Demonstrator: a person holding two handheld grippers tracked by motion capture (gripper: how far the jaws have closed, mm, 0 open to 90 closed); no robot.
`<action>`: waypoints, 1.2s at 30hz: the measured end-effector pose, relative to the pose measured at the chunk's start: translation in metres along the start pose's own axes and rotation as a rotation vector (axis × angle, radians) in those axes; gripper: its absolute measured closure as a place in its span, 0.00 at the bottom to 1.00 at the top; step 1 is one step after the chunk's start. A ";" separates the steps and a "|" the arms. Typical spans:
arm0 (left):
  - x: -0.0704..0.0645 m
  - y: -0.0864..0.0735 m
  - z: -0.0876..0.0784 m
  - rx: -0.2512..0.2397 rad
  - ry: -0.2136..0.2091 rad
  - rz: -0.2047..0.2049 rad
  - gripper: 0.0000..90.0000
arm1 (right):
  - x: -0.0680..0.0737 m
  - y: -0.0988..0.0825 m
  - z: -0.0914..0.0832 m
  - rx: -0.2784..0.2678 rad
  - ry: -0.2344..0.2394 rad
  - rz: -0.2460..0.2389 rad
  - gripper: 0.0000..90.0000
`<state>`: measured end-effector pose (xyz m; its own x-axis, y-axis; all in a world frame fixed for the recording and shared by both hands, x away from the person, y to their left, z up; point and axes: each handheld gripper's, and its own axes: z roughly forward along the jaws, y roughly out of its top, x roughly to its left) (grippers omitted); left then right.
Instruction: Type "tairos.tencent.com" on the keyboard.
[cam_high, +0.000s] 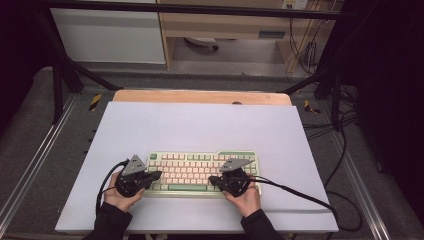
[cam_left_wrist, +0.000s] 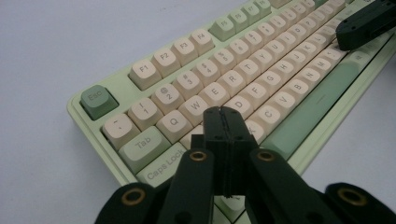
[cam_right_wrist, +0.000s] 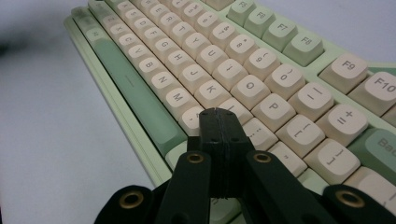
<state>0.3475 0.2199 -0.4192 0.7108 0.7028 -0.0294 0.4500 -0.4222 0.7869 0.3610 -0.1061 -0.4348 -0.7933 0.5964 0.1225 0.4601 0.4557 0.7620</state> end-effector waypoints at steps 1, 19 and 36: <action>0.000 0.000 0.000 0.000 0.000 0.000 1.00 | 0.000 0.000 -0.001 -0.009 0.001 0.001 1.00; -0.002 0.003 -0.001 -0.007 -0.003 0.000 1.00 | -0.010 0.004 -0.023 -0.075 -0.018 0.014 1.00; -0.015 0.019 0.011 0.003 -0.015 0.036 1.00 | -0.017 -0.002 -0.030 -0.083 -0.019 0.019 1.00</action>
<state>0.3512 0.1954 -0.4109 0.7345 0.6785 -0.0099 0.4253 -0.4489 0.7858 0.3619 -0.1373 -0.4193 -0.7769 0.6168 0.1262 0.4397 0.3882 0.8099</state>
